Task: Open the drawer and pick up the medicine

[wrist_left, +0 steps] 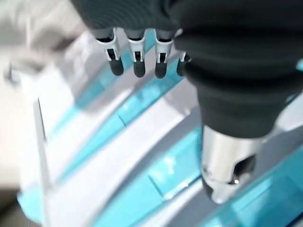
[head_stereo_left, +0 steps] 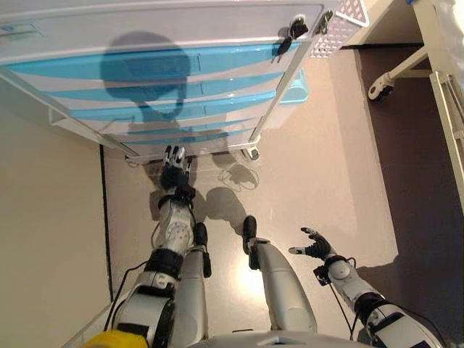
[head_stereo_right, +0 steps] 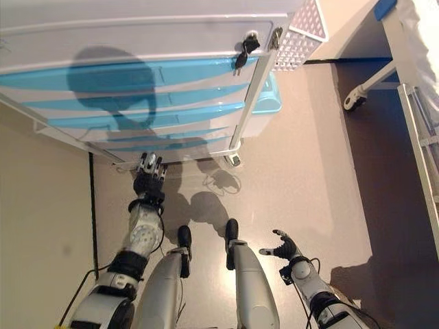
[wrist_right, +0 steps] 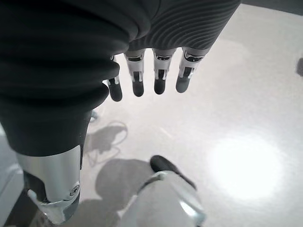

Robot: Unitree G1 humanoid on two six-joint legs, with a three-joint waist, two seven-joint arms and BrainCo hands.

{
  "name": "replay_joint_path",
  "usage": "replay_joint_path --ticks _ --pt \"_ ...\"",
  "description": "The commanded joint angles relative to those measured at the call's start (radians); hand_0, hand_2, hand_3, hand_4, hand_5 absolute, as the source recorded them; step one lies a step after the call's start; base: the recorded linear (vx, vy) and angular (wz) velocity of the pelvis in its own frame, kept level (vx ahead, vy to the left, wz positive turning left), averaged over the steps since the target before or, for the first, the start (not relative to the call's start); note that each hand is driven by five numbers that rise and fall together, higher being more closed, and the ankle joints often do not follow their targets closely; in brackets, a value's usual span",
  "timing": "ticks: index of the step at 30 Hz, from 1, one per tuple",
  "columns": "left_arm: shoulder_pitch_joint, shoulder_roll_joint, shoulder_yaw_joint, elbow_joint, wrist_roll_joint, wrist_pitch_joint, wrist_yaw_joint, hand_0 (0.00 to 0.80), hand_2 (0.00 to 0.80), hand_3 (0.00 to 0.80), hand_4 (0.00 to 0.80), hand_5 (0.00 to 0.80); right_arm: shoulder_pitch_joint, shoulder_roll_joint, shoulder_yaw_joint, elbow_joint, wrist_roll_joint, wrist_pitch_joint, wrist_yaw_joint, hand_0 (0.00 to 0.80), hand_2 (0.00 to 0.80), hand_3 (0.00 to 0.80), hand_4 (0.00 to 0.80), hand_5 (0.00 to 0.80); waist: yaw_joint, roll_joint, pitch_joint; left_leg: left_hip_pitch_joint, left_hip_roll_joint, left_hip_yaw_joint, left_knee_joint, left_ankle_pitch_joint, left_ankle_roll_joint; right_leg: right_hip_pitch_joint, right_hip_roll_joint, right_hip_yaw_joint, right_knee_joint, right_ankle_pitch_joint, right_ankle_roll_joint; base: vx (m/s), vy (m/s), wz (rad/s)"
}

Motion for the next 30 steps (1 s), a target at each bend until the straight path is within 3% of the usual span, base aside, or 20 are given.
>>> replay_joint_path --ticks 1,14,30 --pt "-0.034 0.000 0.003 -0.054 -0.065 -0.069 -0.035 0.000 0.000 0.000 0.000 0.000 0.051 -0.014 0.037 -0.006 -0.005 -0.022 0.006 0.000 0.000 0.000 0.000 0.000 -0.010 0.011 -0.091 -0.044 -0.033 0.004 0.010 -0.041 0.044 -0.032 0.024 0.011 -0.013 0.034 0.033 -0.028 0.019 -0.12" --pt "-0.169 0.036 -0.002 -0.084 -0.173 -0.078 -0.121 0.000 0.000 0.000 0.000 0.000 0.047 -0.028 0.076 0.010 -0.001 -0.037 0.065 0.000 0.000 0.000 0.000 0.000 -0.036 -0.010 -0.094 -0.123 -0.007 0.056 0.078 -0.084 0.050 -0.130 0.041 0.050 0.025 0.044 0.043 -0.019 0.021 -0.14" --pt "-0.233 0.122 0.036 -0.125 -0.163 -0.118 -0.134 0.000 0.000 0.000 0.000 0.000 0.046 -0.040 0.069 0.064 0.000 -0.049 0.099 0.000 0.000 0.000 0.000 0.000 -0.040 -0.012 -0.106 -0.133 0.006 0.058 0.101 -0.106 0.053 -0.128 0.051 0.045 0.016 0.045 0.045 0.018 -0.007 -0.05"
